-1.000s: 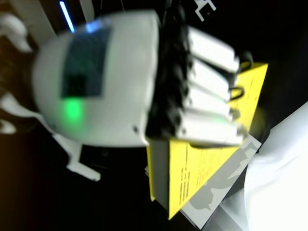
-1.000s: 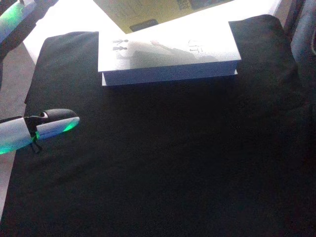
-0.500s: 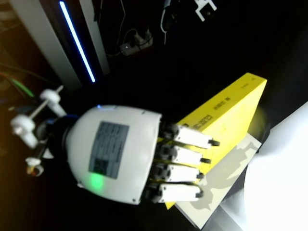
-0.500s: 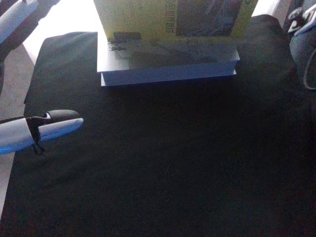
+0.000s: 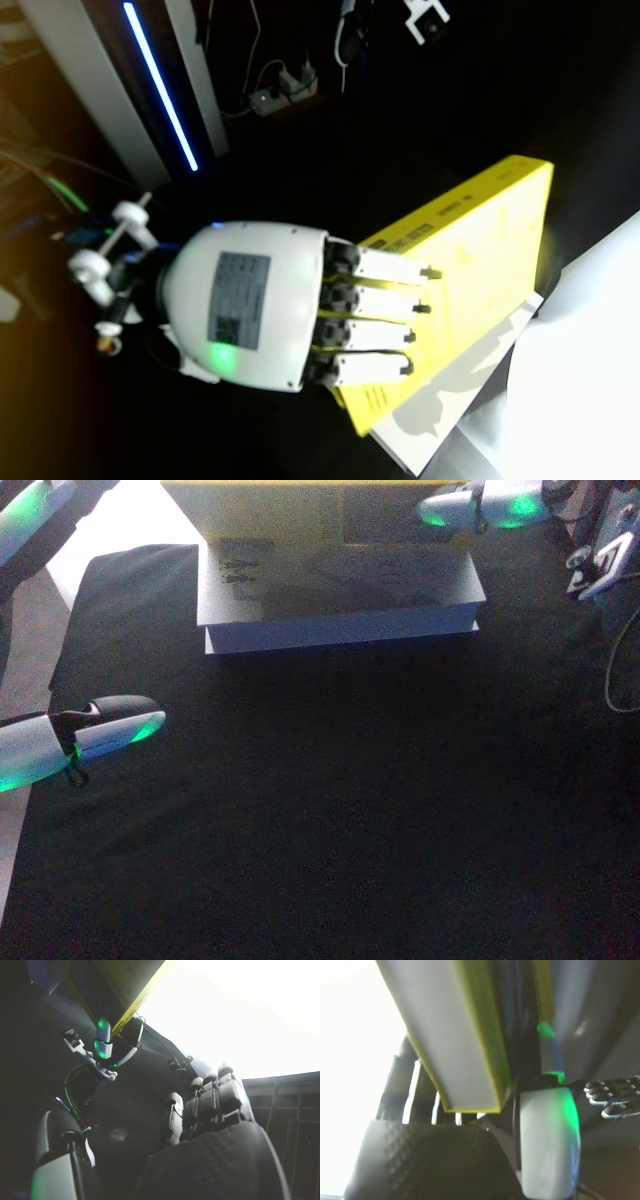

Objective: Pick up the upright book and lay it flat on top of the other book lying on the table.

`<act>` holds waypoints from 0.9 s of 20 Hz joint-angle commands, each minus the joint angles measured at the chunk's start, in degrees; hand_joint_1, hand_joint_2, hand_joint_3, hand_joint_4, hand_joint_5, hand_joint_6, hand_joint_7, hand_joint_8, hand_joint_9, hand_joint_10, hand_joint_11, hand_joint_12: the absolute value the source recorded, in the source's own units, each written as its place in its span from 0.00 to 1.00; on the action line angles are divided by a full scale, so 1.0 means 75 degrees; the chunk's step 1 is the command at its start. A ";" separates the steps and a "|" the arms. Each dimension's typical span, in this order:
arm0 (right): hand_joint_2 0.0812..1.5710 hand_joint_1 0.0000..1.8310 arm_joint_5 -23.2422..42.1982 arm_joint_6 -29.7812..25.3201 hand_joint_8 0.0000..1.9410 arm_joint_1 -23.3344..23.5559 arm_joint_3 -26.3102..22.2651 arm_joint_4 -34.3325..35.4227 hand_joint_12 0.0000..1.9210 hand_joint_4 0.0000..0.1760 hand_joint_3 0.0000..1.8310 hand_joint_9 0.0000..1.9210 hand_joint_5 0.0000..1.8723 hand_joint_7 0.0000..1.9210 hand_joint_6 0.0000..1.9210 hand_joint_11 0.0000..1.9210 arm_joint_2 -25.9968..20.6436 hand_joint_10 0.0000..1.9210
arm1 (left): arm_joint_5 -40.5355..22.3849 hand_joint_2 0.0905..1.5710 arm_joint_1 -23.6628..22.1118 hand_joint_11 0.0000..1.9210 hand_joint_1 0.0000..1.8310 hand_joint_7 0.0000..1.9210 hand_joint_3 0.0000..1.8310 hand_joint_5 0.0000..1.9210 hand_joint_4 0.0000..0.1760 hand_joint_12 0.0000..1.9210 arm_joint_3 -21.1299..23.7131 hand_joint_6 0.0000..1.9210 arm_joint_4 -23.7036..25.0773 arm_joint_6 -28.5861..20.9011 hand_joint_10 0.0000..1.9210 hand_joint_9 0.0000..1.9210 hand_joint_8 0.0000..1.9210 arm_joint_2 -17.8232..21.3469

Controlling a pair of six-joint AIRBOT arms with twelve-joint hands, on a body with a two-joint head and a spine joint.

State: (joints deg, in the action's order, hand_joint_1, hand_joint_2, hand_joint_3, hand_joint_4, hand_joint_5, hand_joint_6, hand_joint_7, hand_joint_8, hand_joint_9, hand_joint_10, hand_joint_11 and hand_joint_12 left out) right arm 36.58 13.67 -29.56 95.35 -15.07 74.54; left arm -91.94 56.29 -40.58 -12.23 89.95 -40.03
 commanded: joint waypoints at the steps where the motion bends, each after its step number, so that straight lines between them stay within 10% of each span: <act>1: 0.79 0.43 -0.0489 0.0054 0.13 -0.0143 0.0003 -0.0174 0.91 0.00 0.00 0.18 0.17 0.27 0.30 0.03 0.0079 0.54 | -0.0944 0.54 -0.0077 0.00 0.30 0.00 0.00 0.00 1.00 0.00 -0.0006 0.00 0.0064 -0.0023 0.00 0.00 0.00 -0.0003; 8: 0.84 0.10 -0.0503 0.0046 0.00 -0.0248 -0.0160 -0.0195 0.46 0.04 0.00 0.02 0.00 0.01 0.01 0.00 -0.0002 0.08 | -0.0945 0.56 -0.0077 0.00 0.30 0.00 0.00 0.00 1.00 0.00 0.0002 0.00 0.0025 -0.0024 0.00 0.00 0.00 -0.0003; 14: 0.82 0.00 0.0837 -0.0753 0.00 -0.0246 -0.1523 -0.0602 0.36 0.00 0.00 0.01 0.00 0.00 0.00 0.00 -0.1239 0.04 | -0.0858 0.56 -0.0073 0.00 0.31 0.00 0.00 0.00 0.90 0.00 0.0030 0.00 -0.0080 -0.0024 0.00 0.00 0.00 0.0004; 17: 0.82 0.02 0.1582 -0.0953 0.00 -0.0243 -0.2220 -0.0786 0.02 0.11 0.00 0.00 0.00 0.00 0.00 0.00 -0.1729 0.00 | -0.0766 0.56 -0.0055 0.00 0.33 0.00 0.00 0.00 0.75 0.00 0.0037 0.00 -0.0244 -0.0023 0.00 0.00 0.00 0.0007; 18: 0.82 0.03 0.1964 -0.1016 0.00 -0.0240 -0.2518 -0.0786 0.00 0.14 0.00 0.00 0.00 0.00 0.00 0.00 -0.2040 0.00 | -0.0705 0.56 -0.0053 0.00 0.35 0.00 0.00 0.00 0.93 0.00 0.0028 0.00 -0.0301 -0.0023 0.00 0.00 0.00 0.0003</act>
State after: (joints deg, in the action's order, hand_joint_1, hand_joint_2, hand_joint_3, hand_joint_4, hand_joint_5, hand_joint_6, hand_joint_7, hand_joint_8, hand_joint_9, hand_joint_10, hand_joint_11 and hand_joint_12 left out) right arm 42.87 6.52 -32.29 76.05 -23.64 59.35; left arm -90.96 56.25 -40.16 -14.83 89.82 -40.03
